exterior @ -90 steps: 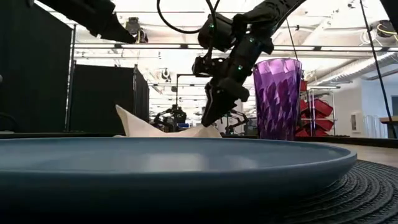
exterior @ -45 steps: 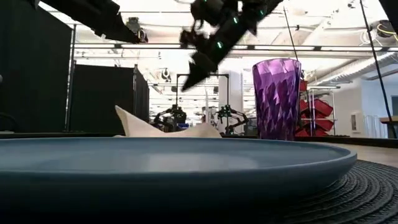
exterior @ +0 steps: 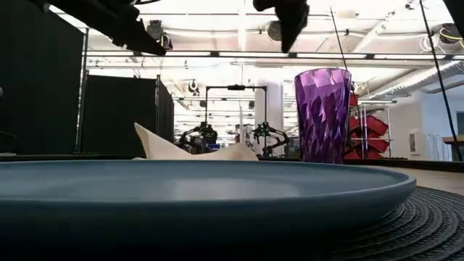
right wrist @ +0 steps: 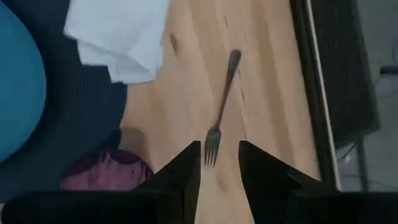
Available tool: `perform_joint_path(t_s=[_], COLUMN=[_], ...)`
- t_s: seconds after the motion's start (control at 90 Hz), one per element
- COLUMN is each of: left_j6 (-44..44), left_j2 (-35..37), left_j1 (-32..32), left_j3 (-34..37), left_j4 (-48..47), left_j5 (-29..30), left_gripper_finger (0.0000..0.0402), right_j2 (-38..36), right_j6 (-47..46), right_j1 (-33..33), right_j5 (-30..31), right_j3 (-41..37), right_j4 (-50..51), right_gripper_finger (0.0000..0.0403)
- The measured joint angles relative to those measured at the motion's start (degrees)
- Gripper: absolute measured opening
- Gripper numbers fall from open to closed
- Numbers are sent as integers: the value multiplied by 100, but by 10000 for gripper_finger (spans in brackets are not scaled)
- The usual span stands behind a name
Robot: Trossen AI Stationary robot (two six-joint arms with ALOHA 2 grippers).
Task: Set table place
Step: Move the purple cup to the top right of the table
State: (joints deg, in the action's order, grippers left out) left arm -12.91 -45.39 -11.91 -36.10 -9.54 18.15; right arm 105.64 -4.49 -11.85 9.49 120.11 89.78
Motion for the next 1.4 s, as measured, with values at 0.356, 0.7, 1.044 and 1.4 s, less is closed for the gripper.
perform_joint_path(t_s=[0.356, 0.7, 1.044, 1.4], left_j6=[55, 60, 62, 72], left_j2=[0, 0, 0, 0], left_j1=[5, 5, 5, 5], left_j3=[0, 0, 0, 0], left_j4=[13, 54, 71, 137], left_j5=[-232, -245, -250, -308], left_gripper_finger=[135, 135, 135, 135], right_j2=[-564, -570, -595, -577], right_j6=[-558, -650, -349, -316], right_j1=[-97, -86, -131, -153], right_j5=[-337, -398, -617, -748], right_j3=[-1705, -3251, -3401, -2043], right_j4=[28, -591, -770, -306], right_gripper_finger=[173, 278, 286, 286])
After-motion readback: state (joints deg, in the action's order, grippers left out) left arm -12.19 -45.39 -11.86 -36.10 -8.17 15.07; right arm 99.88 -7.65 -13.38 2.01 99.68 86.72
